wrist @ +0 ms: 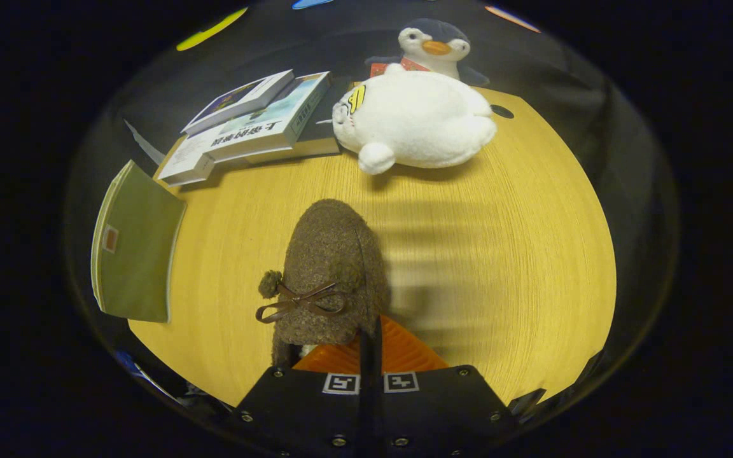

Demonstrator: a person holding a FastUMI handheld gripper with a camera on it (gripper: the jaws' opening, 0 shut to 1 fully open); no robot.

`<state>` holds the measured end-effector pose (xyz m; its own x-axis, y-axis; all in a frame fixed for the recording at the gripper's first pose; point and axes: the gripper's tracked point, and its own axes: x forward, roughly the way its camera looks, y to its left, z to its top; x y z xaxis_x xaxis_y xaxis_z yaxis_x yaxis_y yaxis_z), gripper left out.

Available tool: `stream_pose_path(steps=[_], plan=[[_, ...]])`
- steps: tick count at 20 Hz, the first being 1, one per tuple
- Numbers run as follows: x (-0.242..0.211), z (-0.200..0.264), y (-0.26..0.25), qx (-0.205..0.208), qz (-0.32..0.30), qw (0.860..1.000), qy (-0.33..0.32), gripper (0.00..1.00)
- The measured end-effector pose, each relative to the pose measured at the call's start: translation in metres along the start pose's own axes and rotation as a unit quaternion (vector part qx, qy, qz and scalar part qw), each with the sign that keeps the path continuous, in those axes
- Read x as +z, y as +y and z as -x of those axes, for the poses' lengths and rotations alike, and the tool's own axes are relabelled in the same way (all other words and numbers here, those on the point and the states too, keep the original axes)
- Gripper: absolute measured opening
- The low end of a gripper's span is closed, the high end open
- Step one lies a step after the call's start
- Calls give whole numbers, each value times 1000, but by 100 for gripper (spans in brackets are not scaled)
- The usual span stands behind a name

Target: Open the storage box then place both shoes into the box .Put the left shoe in first, then the right shoe, with the right side of both shoes facing outward in a uniform manner.

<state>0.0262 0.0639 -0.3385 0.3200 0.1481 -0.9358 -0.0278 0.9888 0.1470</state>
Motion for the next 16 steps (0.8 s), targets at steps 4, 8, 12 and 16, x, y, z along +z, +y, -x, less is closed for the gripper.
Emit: stream_pose_path(steps=[4,8,12,16], plan=[[16,30,26,31,10,999,-11,0],[35,67,64,83,7,996,-21,0],[54,95,97,95,33,994,-36,0],[63,112,143,130,42,990,-38,0]])
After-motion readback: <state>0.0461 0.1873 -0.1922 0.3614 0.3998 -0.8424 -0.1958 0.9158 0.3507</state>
